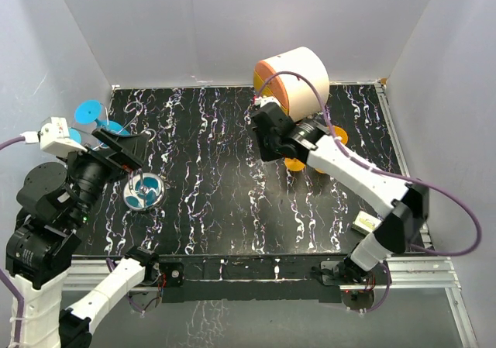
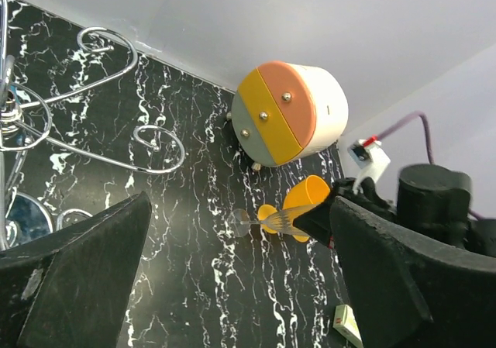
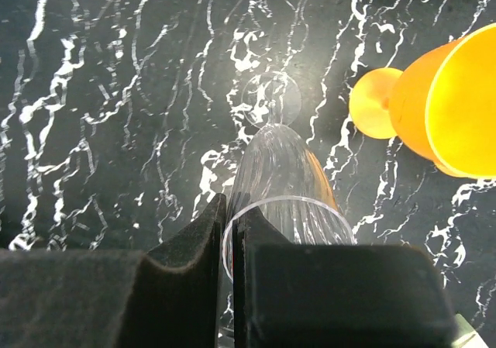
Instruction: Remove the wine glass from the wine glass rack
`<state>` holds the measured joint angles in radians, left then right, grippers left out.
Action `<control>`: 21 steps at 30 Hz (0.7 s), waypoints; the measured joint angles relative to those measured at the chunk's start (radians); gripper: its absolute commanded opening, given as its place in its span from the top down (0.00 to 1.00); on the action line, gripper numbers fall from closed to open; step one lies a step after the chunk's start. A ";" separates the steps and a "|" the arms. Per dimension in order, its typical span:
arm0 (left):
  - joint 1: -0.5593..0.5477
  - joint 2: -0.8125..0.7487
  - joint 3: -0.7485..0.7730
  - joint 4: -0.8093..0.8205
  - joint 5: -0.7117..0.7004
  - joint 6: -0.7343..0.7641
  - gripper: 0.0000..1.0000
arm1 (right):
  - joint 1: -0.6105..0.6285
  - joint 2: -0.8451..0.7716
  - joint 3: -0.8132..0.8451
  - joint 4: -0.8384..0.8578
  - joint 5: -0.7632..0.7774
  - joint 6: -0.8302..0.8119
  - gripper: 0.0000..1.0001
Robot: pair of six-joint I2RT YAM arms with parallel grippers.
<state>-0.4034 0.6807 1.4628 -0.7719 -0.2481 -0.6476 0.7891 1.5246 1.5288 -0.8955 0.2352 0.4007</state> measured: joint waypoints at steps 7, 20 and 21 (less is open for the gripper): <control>0.000 -0.026 0.002 -0.016 -0.004 0.037 0.01 | -0.029 0.209 0.188 -0.131 0.067 -0.007 1.00; 0.000 -0.043 0.002 -0.055 -0.052 0.101 0.01 | -0.124 0.356 0.365 -0.227 0.046 -0.027 1.00; 0.000 -0.043 0.003 -0.057 -0.056 0.105 0.01 | -0.128 0.360 0.372 -0.233 0.042 -0.029 0.99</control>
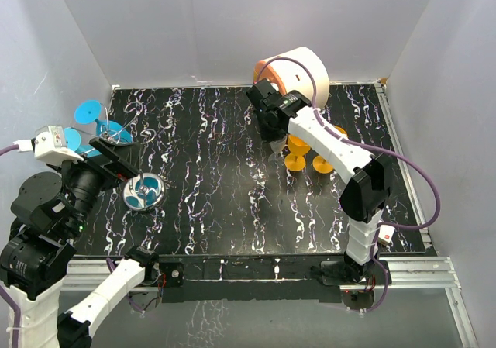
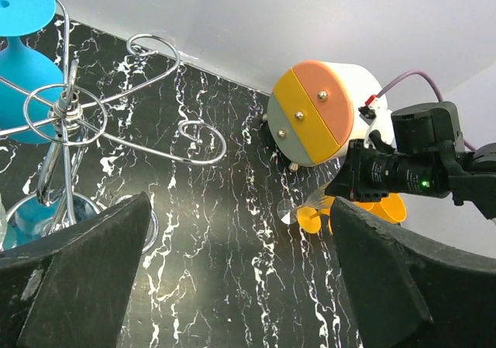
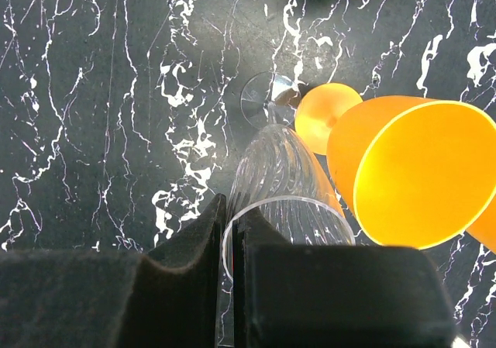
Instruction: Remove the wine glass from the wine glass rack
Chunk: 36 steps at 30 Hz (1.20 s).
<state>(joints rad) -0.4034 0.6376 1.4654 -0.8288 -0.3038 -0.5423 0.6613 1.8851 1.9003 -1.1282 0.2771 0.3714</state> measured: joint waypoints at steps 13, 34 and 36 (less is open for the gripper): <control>0.000 0.000 0.001 -0.003 -0.008 0.015 0.01 | -0.025 0.018 0.035 -0.024 -0.067 -0.020 0.91; 0.000 0.000 0.001 -0.010 -0.006 0.003 0.01 | -0.080 0.022 0.035 -0.020 -0.173 -0.097 0.77; 0.000 0.000 0.001 -0.010 -0.006 0.002 0.01 | -0.082 0.024 0.036 -0.020 -0.176 -0.103 0.75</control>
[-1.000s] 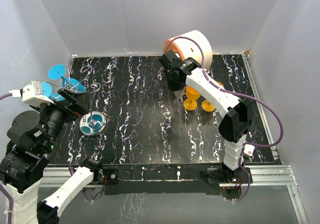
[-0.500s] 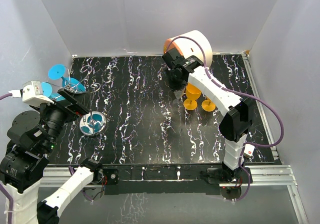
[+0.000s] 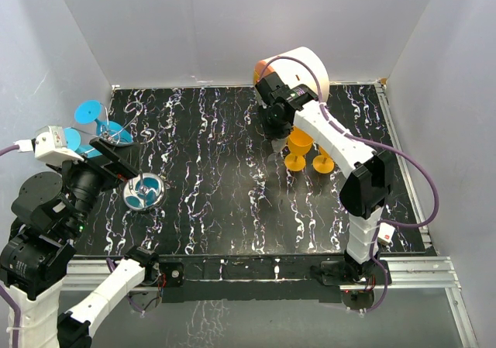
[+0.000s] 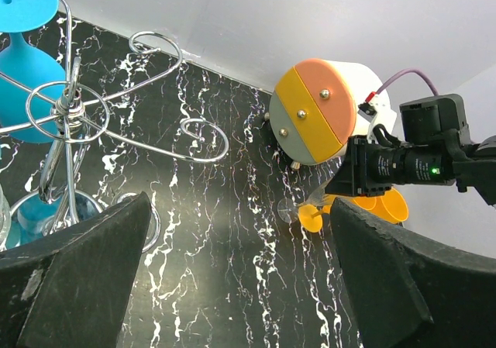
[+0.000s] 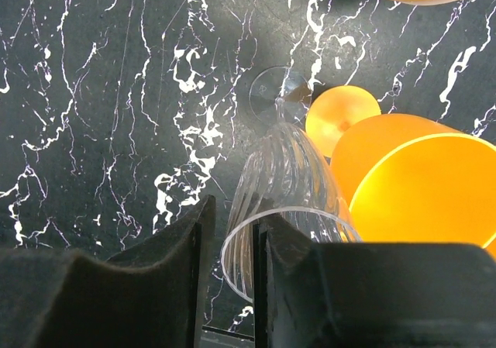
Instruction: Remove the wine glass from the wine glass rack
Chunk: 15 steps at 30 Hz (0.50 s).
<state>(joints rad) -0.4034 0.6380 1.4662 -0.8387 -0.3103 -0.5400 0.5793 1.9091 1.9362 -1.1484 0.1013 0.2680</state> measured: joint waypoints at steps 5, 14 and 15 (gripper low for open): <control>0.000 0.000 0.000 0.000 0.000 -0.001 0.01 | -0.005 0.026 0.039 -0.003 -0.003 -0.007 0.70; 0.000 0.001 0.000 0.000 0.000 -0.003 0.01 | -0.006 0.035 0.133 -0.012 -0.003 -0.016 0.61; 0.000 0.001 0.000 0.000 0.000 -0.004 0.01 | -0.006 0.035 0.138 -0.012 -0.003 -0.018 0.61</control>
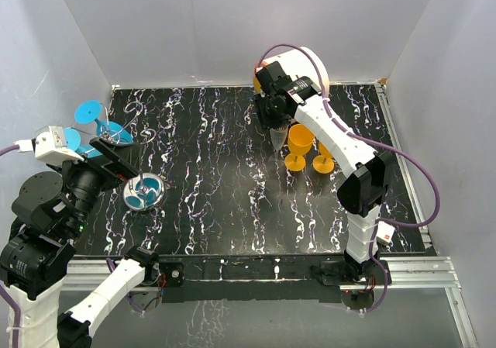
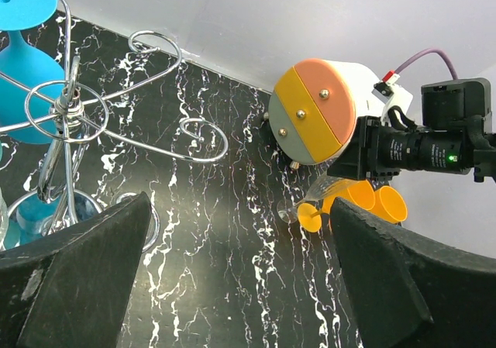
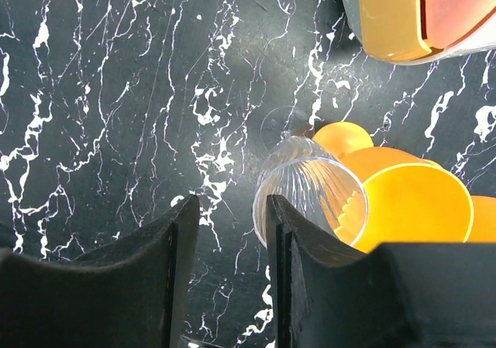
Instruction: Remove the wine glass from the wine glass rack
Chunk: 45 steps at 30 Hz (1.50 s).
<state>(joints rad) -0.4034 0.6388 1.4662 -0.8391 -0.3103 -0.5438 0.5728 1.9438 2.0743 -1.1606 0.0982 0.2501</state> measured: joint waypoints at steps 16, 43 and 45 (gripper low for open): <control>0.000 0.001 0.000 0.000 0.008 -0.011 0.01 | -0.006 0.000 -0.031 0.019 -0.005 -0.021 0.81; 0.000 0.013 0.000 0.001 0.018 -0.015 0.01 | -0.023 -0.053 -0.128 0.098 -0.029 -0.087 0.91; 0.000 0.013 0.000 0.001 0.019 -0.016 0.01 | -0.023 -0.053 -0.127 0.094 -0.023 -0.085 0.90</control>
<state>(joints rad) -0.4038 0.6518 1.4662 -0.8383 -0.2916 -0.5594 0.5495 1.8912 1.9469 -1.0664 0.0750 0.1646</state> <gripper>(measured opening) 0.985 0.090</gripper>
